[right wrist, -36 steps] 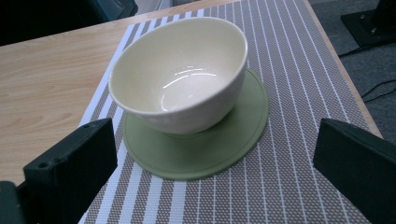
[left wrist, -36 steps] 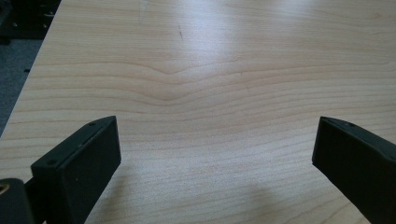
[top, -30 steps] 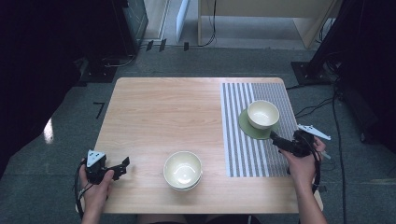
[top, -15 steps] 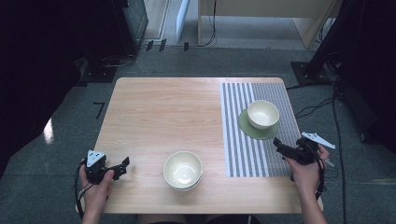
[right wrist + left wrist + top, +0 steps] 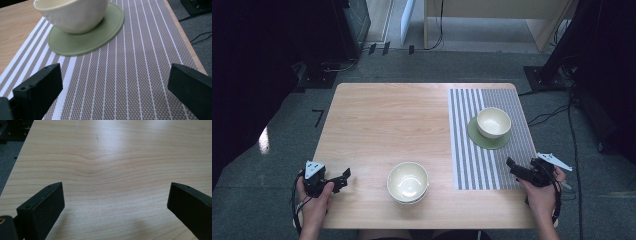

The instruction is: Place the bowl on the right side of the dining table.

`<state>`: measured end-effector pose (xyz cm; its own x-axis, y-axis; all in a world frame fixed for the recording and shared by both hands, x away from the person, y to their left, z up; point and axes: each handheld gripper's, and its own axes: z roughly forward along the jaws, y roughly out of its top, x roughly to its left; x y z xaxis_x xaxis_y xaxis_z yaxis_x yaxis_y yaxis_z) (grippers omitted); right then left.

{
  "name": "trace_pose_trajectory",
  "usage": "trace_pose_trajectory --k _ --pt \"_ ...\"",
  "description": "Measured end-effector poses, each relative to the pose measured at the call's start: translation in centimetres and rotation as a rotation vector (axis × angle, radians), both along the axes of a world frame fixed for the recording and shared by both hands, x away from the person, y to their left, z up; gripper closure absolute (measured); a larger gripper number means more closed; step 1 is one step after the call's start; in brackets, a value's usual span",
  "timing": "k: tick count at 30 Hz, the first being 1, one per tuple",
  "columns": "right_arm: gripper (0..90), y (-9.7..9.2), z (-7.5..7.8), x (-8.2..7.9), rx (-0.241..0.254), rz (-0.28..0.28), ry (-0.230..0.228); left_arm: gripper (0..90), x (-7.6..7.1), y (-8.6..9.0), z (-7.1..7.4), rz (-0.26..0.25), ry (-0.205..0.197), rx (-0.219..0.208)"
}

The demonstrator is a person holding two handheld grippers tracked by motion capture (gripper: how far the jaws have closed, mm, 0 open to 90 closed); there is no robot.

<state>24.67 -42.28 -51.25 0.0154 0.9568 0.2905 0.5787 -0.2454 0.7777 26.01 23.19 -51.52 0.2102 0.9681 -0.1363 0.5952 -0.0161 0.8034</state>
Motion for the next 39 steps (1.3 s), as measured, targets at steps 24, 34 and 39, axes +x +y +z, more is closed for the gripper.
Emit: trace_pose_trajectory --k 24,34,39 --pt "0.1 -0.6 -1.1 -2.6 -0.028 0.004 0.018 0.8 0.0 0.0 0.0 0.000 0.001 -0.001" --pt "0.2 -1.0 -1.1 -3.5 -0.042 0.009 0.053 0.8 0.0 0.0 0.0 -0.001 0.001 0.001" --pt "0.4 -1.2 -1.2 -3.8 -0.048 0.006 0.072 0.8 0.0 0.0 0.0 -0.001 0.000 0.001"
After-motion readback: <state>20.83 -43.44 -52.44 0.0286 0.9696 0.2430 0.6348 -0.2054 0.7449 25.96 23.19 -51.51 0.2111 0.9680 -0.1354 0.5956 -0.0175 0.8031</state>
